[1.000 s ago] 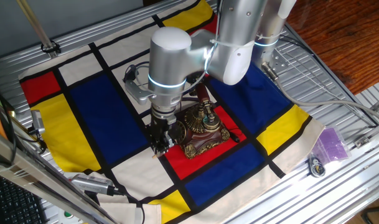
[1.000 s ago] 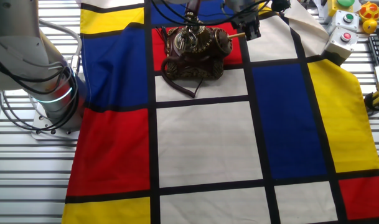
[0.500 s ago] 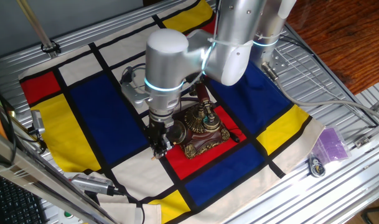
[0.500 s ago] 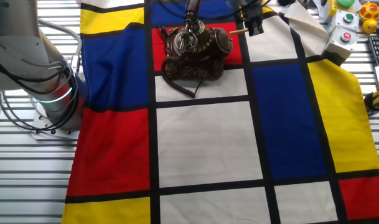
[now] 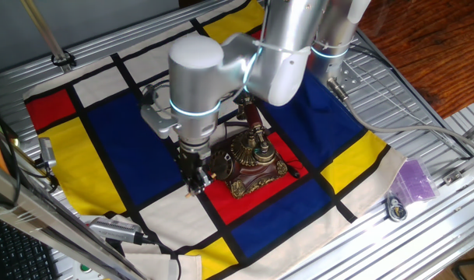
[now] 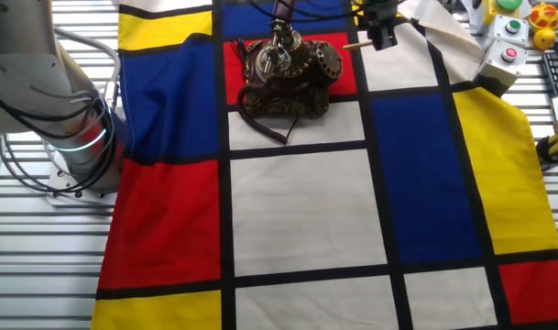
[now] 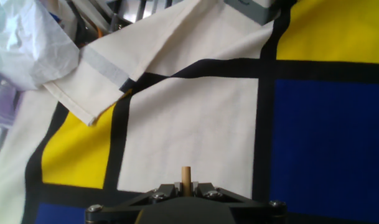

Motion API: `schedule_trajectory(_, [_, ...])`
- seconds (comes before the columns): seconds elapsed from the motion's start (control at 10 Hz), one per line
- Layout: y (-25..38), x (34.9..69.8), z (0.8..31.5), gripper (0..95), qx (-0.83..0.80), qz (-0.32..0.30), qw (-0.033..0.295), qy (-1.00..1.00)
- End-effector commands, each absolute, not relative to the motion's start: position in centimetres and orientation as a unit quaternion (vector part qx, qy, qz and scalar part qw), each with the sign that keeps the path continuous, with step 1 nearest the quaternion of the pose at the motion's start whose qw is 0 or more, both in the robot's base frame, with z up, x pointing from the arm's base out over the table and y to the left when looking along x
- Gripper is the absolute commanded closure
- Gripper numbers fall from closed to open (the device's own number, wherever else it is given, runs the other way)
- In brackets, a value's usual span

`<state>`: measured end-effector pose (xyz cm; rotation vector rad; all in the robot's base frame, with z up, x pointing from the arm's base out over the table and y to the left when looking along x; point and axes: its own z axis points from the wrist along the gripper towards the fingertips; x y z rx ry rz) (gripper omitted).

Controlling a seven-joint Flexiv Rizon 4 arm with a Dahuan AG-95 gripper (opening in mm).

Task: Dial a number on an old rotary phone

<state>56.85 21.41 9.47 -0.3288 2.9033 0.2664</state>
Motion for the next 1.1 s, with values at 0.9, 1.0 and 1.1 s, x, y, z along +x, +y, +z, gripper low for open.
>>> schedule_trajectory(0.9, [7.3, 57.9, 8.5, 95.0, -0.401, 0.033, 0.022, 0.915])
schedule_trajectory(1.0, [6.1, 57.8, 8.1, 95.0, -0.413, 0.036, 0.023, 0.91])
schedule_trajectory(1.1, [5.4, 57.8, 7.6, 95.0, -0.424, 0.036, 0.024, 0.905])
